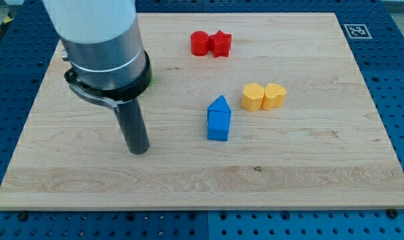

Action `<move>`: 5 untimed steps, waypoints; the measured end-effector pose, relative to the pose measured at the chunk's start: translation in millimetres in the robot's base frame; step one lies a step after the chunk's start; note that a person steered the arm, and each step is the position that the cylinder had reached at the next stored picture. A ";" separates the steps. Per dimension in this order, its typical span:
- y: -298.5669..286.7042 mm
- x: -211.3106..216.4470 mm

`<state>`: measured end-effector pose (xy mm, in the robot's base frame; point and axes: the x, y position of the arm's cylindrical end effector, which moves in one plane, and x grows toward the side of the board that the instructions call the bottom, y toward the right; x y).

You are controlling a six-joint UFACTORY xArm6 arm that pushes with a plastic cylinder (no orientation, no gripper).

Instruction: Point your arm towards bottom center

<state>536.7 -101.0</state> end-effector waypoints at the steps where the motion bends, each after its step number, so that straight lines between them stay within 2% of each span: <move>1: 3.0 2.0; 5: 4.5 7.6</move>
